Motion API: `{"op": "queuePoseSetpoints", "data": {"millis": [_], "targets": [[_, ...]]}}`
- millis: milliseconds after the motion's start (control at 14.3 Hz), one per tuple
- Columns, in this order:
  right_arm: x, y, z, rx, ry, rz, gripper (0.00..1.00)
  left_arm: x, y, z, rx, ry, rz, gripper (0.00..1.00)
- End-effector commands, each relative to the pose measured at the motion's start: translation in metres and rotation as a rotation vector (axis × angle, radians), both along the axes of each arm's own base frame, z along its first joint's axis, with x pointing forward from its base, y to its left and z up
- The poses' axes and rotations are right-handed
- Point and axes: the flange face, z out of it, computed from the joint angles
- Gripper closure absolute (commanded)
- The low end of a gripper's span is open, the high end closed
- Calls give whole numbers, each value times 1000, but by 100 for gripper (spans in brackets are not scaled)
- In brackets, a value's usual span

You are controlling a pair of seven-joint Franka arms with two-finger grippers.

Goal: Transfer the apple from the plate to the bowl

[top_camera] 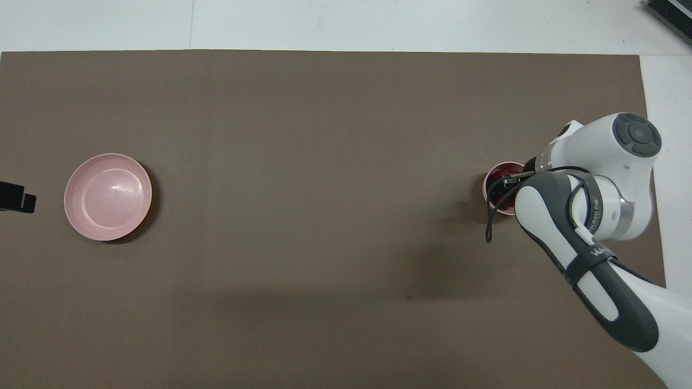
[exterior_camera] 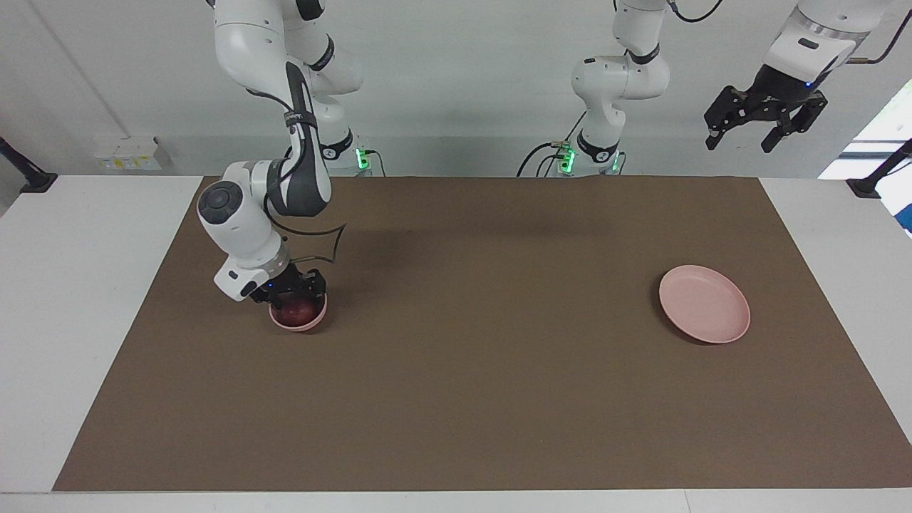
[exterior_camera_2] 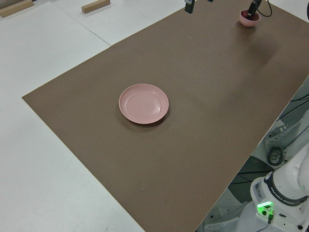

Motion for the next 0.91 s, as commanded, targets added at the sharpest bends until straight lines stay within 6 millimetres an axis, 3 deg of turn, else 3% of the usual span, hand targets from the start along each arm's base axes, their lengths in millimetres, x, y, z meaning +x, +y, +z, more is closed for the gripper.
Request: {"op": "queuePoseSetpoints", "data": {"millis": [0,419,628,837], "targets": [[4,-2,9,-15,-33,13,0,-6,3,2,10,5,15,0],[17,-9,95,-13,-179,-10,0,-6,3,2,10,5,15,0],[12,-11,132,-9,-213,-27,0,-6,2,2,10,5,14,0],[4,-12,182,-13,-175,-47,0,-6,3,2,10,5,15,0]]}}
